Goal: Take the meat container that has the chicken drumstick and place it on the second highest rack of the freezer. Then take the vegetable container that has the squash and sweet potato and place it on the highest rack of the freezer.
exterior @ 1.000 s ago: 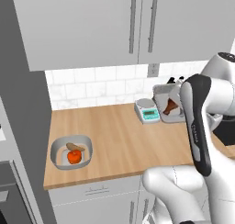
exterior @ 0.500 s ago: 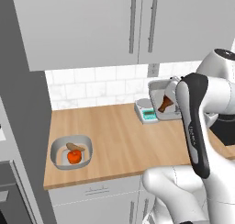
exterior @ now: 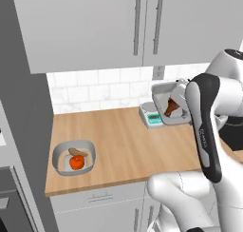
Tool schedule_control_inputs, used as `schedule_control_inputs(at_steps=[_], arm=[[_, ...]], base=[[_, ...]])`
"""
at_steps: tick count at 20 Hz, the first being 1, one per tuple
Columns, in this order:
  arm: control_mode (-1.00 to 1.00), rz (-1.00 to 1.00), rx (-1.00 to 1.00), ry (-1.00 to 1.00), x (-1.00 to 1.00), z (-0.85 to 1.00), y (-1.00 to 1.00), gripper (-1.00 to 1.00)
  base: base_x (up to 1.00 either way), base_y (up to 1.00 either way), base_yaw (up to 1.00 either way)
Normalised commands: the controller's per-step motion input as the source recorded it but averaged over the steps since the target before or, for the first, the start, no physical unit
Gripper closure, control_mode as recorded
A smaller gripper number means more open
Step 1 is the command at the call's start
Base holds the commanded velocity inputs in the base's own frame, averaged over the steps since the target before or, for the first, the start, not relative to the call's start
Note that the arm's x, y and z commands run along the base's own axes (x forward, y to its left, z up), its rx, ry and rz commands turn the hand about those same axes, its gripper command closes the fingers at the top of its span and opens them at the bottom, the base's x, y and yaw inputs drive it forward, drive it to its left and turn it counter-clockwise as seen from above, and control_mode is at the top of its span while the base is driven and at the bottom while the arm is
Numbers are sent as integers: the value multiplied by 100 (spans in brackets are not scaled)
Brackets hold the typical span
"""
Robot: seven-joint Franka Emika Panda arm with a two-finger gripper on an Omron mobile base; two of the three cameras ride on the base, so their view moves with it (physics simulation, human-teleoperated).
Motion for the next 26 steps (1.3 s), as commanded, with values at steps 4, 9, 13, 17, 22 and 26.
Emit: schedule_control_inputs(at_steps=[4, 9, 13, 17, 22, 26], arm=[[100, 1, 0, 0, -6, 0, 0, 100], [100, 0, 0, 0, 0, 0, 0, 100], [100, 0, 0, 0, 0, 0, 0, 100], [100, 0, 0, 0, 0, 0, 0, 100], [100, 0, 0, 0, 0, 0, 0, 100], [100, 0, 0, 0, 0, 0, 0, 100]], base=[[-37, -3, 3], [-64, -31, 29], [-25, -29, 65], [-13, -30, 87], [-20, -17, 98], [-23, -11, 100]])
